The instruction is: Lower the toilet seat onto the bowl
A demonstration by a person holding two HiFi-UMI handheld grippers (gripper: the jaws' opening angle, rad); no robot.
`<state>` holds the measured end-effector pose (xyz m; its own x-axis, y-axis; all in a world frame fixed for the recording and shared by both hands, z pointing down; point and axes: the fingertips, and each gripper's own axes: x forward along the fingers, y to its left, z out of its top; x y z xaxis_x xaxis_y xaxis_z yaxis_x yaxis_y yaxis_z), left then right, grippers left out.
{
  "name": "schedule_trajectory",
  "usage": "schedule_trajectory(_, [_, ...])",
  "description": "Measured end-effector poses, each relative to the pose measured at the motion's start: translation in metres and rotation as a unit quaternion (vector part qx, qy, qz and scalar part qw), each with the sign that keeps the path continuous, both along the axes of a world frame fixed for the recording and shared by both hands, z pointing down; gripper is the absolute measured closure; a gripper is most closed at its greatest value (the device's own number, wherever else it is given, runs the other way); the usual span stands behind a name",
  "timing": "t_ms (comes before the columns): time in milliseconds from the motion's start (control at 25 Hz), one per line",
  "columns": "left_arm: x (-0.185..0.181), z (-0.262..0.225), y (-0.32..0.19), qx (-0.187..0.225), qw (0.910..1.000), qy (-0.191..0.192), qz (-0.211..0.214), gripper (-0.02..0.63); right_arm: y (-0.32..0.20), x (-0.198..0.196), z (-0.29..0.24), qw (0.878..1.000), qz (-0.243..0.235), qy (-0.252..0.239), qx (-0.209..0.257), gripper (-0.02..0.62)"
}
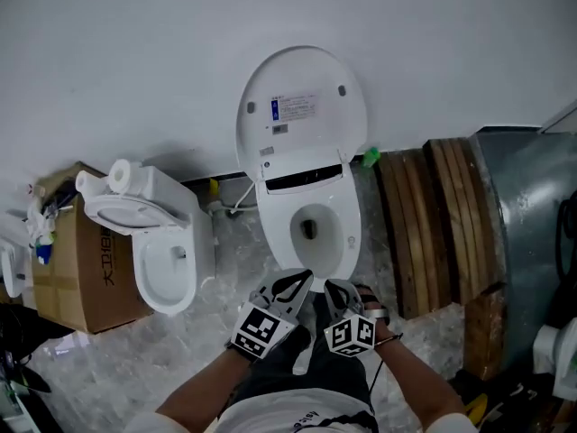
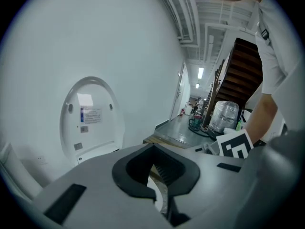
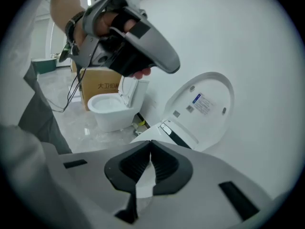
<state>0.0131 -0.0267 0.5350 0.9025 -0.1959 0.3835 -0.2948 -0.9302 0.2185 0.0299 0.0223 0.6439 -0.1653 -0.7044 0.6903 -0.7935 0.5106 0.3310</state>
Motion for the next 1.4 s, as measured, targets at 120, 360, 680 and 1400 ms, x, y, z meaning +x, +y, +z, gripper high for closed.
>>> schedule_trajectory(120, [0.0, -0.027, -0.006, 0.014, 0.9999, 0.005, -0.005, 0.6, -0.016, 0.002, -0.047, 0.999, 0.033, -0.028, 0.031, 0.575])
schedule_trajectory(360, [-0.004, -0.082, -0.013, 0.013, 0.9987, 0.024, -0.043, 0.6, -0.038, 0.011, -0.134, 0.991, 0.087, -0.058, 0.084, 0.575])
schedule_trajectory(680, [-0.017, -0.151, -0.022, 0.021, 0.9942, 0.055, -0.09, 0.6, -0.058, 0.012, -0.232, 0.975, 0.127, -0.121, 0.138, 0.575])
schedule_trajectory(1400, [-0.013, -0.234, -0.04, 0.024, 0.9894, 0.108, -0.094, 0.6, -0.084, 0.018, -0.326, 0.936, 0.16, -0.248, 0.19, 0.578])
